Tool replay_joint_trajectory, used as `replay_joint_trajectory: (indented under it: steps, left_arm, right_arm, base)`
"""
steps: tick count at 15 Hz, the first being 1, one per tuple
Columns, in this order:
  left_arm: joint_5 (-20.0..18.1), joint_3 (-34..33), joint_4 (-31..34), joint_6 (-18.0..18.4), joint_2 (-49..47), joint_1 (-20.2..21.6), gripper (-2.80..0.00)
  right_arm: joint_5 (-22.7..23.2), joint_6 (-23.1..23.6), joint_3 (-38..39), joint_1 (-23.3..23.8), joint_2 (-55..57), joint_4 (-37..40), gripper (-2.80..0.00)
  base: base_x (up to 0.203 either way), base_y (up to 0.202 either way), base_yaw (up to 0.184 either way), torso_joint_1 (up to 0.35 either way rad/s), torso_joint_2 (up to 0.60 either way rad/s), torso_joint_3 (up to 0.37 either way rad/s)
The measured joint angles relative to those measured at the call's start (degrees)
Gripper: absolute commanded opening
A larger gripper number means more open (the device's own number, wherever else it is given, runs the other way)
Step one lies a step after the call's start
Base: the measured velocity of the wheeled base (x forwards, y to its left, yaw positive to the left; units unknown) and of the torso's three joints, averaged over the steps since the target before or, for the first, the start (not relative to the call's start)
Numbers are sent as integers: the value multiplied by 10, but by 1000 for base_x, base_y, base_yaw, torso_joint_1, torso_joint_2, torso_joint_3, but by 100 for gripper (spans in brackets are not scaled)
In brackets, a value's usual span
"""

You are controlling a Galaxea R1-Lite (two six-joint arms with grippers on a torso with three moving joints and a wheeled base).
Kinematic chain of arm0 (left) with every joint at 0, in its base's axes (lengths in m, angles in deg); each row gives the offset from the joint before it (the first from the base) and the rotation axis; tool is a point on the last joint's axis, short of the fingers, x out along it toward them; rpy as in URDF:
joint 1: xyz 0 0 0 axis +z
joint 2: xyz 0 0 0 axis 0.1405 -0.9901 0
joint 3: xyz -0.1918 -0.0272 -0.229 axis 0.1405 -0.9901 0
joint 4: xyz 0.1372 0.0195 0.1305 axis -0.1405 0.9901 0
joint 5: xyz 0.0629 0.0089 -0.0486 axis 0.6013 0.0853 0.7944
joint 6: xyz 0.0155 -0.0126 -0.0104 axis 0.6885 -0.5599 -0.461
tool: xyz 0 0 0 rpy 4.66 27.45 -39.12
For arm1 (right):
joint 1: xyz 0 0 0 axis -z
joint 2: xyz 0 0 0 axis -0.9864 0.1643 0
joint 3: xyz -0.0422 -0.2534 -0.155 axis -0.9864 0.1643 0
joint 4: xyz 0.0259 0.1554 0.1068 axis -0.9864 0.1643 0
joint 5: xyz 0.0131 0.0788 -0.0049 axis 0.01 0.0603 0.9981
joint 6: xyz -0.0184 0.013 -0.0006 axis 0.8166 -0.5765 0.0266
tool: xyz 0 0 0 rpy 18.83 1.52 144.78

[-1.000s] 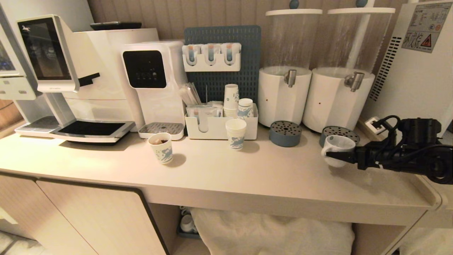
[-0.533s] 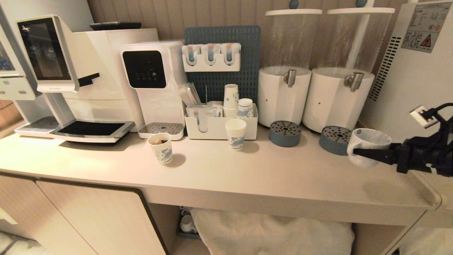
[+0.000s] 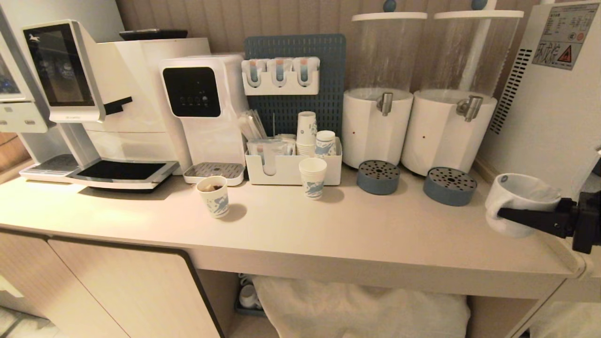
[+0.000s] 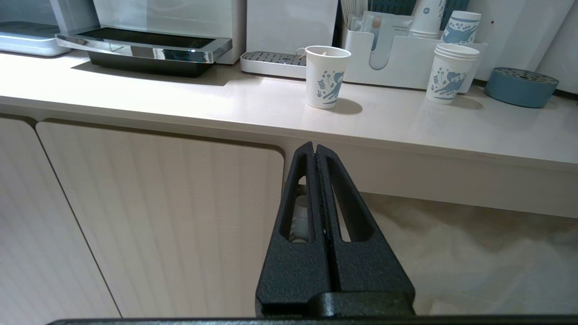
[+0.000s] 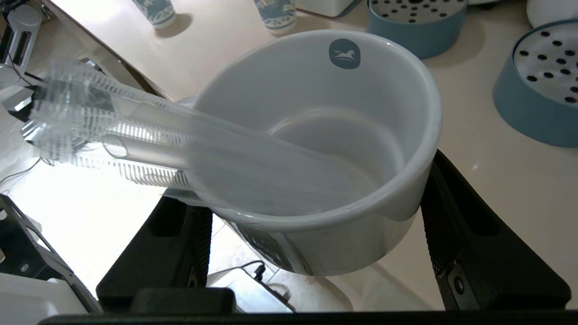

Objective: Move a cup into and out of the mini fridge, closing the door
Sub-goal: Put the ceramic cup in the freezer

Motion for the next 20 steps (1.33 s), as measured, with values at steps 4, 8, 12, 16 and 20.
replay_joint_trajectory:
  steps: [4, 8, 12, 16, 20]
  left_arm:
    - [0, 0, 1, 1, 0, 1, -280]
    - [0, 0, 0, 2, 0, 0, -280]
    - [0, 0, 0, 3, 0, 0, -280]
    - [1, 0, 0, 3, 0, 0, -280]
    - [0, 0, 0, 3, 0, 0, -280]
  right_arm:
    - [2, -37, 19, 2, -102, 32, -280]
    - [44, -45, 27, 3, -228, 141, -280]
    - [67, -46, 26, 1, -327, 227, -280]
    - [66, -46, 31, 1, -387, 259, -280]
    - [28, -61, 38, -33, -472, 314, -280]
  base:
    - [0, 0, 0, 0, 0, 0]
    - [0, 0, 0, 0, 0, 0]
    - [0, 0, 0, 0, 0, 0]
    - [0, 0, 0, 0, 0, 0]
    - [0, 0, 0, 0, 0, 0]
